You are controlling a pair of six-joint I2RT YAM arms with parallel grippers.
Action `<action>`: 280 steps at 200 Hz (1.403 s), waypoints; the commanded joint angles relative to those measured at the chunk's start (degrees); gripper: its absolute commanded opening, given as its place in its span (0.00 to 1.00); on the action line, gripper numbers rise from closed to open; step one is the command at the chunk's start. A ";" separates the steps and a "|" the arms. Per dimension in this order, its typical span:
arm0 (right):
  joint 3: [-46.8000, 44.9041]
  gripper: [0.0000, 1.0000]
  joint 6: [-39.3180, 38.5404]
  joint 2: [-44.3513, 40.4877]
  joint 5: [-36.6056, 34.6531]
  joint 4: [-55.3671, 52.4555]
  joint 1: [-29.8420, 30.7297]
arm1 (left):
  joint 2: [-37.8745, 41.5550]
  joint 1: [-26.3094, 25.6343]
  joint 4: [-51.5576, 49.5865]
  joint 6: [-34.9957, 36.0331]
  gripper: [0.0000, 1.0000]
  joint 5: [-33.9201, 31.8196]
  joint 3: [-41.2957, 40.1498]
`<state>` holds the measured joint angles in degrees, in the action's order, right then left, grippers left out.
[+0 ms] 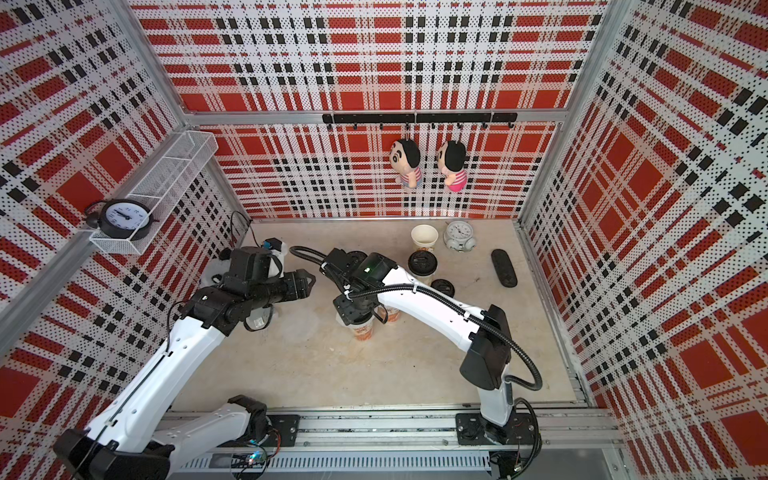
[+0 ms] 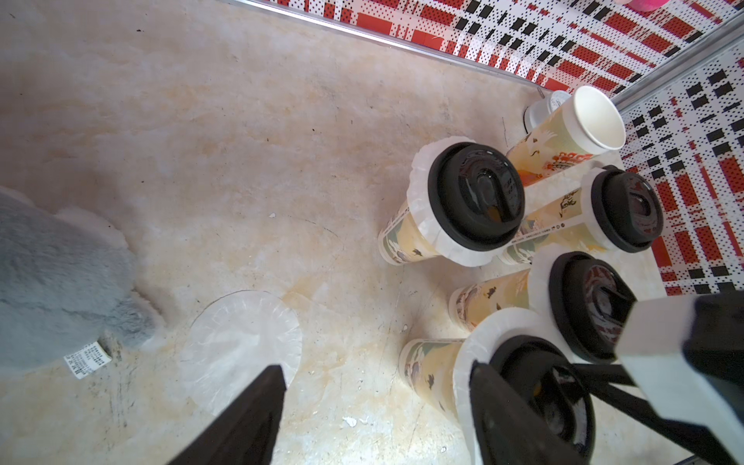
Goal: Put the leak-proof paper on the milk tea cups
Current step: Place the cup lid on the cup.
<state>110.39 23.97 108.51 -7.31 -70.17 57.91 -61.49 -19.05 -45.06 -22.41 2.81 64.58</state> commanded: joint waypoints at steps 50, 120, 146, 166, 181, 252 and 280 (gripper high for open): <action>-0.10 0.84 0.63 0.49 -0.77 0.74 0.45 | 1.03 0.50 0.15 0.88 0.76 0.60 -0.45; 0.30 0.90 1.24 -0.18 -0.99 0.92 0.44 | 1.26 0.50 0.15 0.88 0.76 1.44 -0.37; 0.75 0.92 1.63 -0.75 -1.47 1.07 0.44 | 1.60 0.50 0.06 0.97 0.76 2.03 -0.41; 1.12 0.93 2.49 -1.87 -1.85 1.60 0.45 | 1.59 0.27 -0.41 0.97 0.76 2.41 -0.39; 0.99 0.92 3.41 -3.35 -2.71 2.03 0.40 | 1.17 -1.44 -1.31 0.97 0.76 1.33 -0.07; -18.97 0.92 13.33 -25.32 -6.71 9.93 -6.29 | -6.18 -21.04 -3.92 -1.26 0.78 -8.21 3.76; -29.41 0.91 15.81 -33.97 -4.87 13.46 -10.86 | -9.07 -23.96 -4.01 -1.54 0.78 -9.44 4.42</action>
<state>87.26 35.66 79.46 -12.62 -60.90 49.67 -68.79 -41.32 -48.51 -23.22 -3.68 66.87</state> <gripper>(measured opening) 0.917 0.777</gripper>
